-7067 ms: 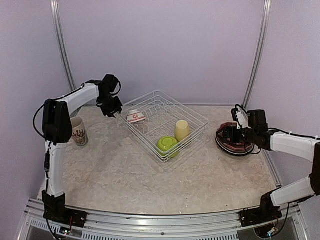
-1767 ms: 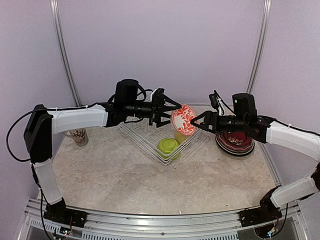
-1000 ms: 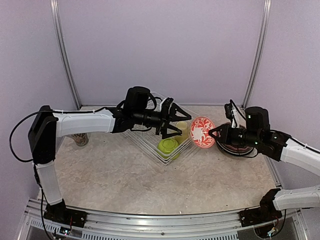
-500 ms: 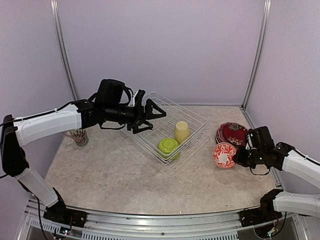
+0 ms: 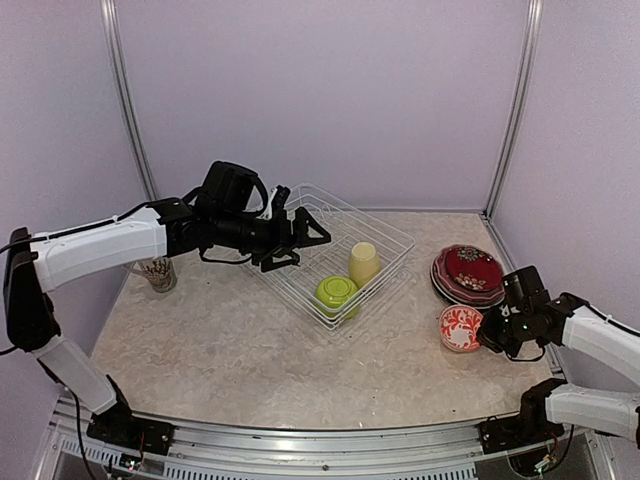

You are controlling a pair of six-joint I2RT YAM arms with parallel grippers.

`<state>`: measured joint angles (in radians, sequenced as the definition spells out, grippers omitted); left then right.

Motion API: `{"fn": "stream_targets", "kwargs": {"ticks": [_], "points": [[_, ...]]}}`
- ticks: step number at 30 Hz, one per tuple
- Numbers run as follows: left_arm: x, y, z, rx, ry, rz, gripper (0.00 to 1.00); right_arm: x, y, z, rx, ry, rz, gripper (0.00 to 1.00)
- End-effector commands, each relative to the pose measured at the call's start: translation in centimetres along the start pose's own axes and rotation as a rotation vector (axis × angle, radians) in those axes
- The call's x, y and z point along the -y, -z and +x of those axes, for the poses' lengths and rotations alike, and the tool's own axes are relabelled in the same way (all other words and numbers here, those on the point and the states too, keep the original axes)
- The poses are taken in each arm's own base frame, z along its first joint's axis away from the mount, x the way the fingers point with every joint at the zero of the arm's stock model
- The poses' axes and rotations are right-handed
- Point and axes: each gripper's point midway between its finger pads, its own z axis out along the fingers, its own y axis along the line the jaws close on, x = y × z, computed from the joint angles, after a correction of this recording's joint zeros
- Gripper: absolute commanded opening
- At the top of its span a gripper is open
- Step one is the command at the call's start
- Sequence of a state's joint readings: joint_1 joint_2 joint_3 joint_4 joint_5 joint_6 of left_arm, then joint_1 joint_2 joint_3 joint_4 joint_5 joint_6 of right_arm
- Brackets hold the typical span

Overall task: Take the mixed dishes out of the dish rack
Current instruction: Place the bowl at the center of the board.

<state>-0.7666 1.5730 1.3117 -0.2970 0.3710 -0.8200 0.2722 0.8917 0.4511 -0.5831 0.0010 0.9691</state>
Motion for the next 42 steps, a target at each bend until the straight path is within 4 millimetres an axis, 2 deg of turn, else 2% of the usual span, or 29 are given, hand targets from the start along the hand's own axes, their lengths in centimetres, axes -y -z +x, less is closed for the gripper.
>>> {"fn": "stream_targets", "kwargs": {"ticks": [1,4,6,11,14,16,24,28,30,32,34,38,40,42], "points": [[-0.4,-1.2,-0.9,0.007,-0.051,-0.049,0.99,-0.8,0.2,-0.7,0.025,-0.073,-0.048,0.00],[-1.7,-2.6,-1.5,0.013,-0.073,-0.092,0.99,-0.7,0.2,-0.6,0.033,-0.073,-0.057,0.00],[-1.8,-3.3,-2.0,0.001,-0.073,-0.102,0.99,-0.6,0.3,-0.6,0.040,-0.072,-0.057,0.00],[-0.9,-5.6,-2.9,0.011,-0.154,-0.159,0.99,1.0,0.3,-0.8,0.078,-0.062,0.002,0.01],[0.0,-7.0,-3.5,0.021,-0.214,-0.185,0.99,1.2,0.3,-0.8,0.084,-0.052,0.008,0.01],[-0.4,-8.6,-3.5,0.005,-0.224,-0.209,0.99,1.6,0.6,-1.0,0.096,-0.043,0.026,0.02],[-2.2,-12.6,-4.9,0.007,-0.274,-0.284,0.99,2.2,0.9,-2.2,0.191,-0.056,0.035,0.15],[-3.9,-14.6,-5.4,-0.028,-0.316,-0.362,0.99,2.2,0.7,-2.7,0.215,-0.056,0.032,0.32],[-5.6,-16.3,-4.8,-0.059,-0.322,-0.394,0.99,2.4,0.8,-3.0,0.223,-0.053,0.054,0.39],[-6.3,-17.0,-4.6,-0.068,-0.330,-0.403,0.99,2.7,0.9,-3.1,0.232,-0.047,0.071,0.49],[-6.9,-17.4,-4.6,-0.070,-0.336,-0.420,0.99,2.9,1.3,-3.3,0.246,-0.044,0.081,0.58],[-7.8,-18.2,-4.5,-0.078,-0.348,-0.442,0.99,2.7,2.4,-4.1,0.287,-0.016,0.080,0.87],[-8.1,-18.7,-4.6,-0.083,-0.351,-0.445,0.99,2.1,3.2,-4.7,0.312,0.024,0.061,0.97],[-7.9,-19.1,-4.6,-0.086,-0.353,-0.426,0.99,1.5,4.2,-5.3,0.341,0.054,0.042,1.00]]}}
